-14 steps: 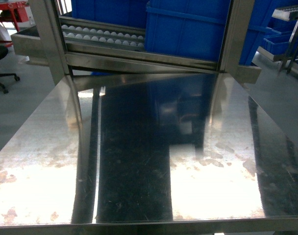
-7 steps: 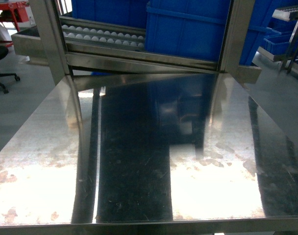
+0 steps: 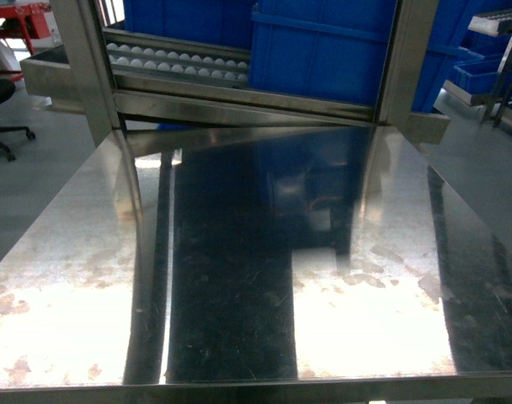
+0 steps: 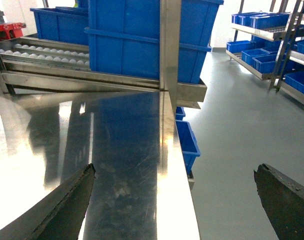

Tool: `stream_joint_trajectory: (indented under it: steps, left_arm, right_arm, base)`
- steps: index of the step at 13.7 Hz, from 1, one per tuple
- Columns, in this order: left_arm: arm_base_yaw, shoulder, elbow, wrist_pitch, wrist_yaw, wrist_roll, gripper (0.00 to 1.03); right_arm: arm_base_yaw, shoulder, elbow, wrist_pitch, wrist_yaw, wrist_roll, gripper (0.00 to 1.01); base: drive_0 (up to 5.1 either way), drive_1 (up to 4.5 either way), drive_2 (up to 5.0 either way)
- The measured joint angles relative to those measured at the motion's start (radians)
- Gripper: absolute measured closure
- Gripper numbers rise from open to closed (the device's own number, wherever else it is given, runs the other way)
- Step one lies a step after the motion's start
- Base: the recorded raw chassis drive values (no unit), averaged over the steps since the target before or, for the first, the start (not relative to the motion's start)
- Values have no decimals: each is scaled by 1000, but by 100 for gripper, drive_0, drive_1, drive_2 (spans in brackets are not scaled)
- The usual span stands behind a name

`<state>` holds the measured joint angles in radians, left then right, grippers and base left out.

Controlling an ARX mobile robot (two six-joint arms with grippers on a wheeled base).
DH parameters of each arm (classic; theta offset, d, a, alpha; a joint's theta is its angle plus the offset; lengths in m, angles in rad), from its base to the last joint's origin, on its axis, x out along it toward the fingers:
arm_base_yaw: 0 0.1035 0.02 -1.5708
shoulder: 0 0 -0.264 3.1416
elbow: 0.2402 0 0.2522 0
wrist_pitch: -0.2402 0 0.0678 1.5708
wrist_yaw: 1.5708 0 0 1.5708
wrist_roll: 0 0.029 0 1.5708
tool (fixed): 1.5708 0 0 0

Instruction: Pick capacitor and pack into box

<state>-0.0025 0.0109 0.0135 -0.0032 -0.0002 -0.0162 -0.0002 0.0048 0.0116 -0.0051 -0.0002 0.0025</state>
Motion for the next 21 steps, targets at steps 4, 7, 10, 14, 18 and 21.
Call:
stream_joint_trajectory:
  steps: [4,7,10,14,18,21]
  left_arm:
    - [0,0,0,-3,0,0,59]
    - [0,0,0,-3,0,0,59]
    - [0,0,0,-3,0,0,59]
    - [0,0,0,-4,0,0,59]
    - [0,0,0,-3,0,0,59]
    - [0,0,0,-3,0,0,59]
  right_arm:
    - [0,0,0,0,0,0,3]
    - [0,0,0,0,0,0,3]
    - [0,0,0,0,0,0,3]
    - [0,0,0,0,0,0,3]
    - [0,0,0,0,0,0,3]
    - [0,0,0,0,0,0,3]
  base:
    - [0,0,0]
    - [0,0,0]
    - [0,0,0]
    - [0,0,0]
    - [0,0,0]
    - [0,0,0]
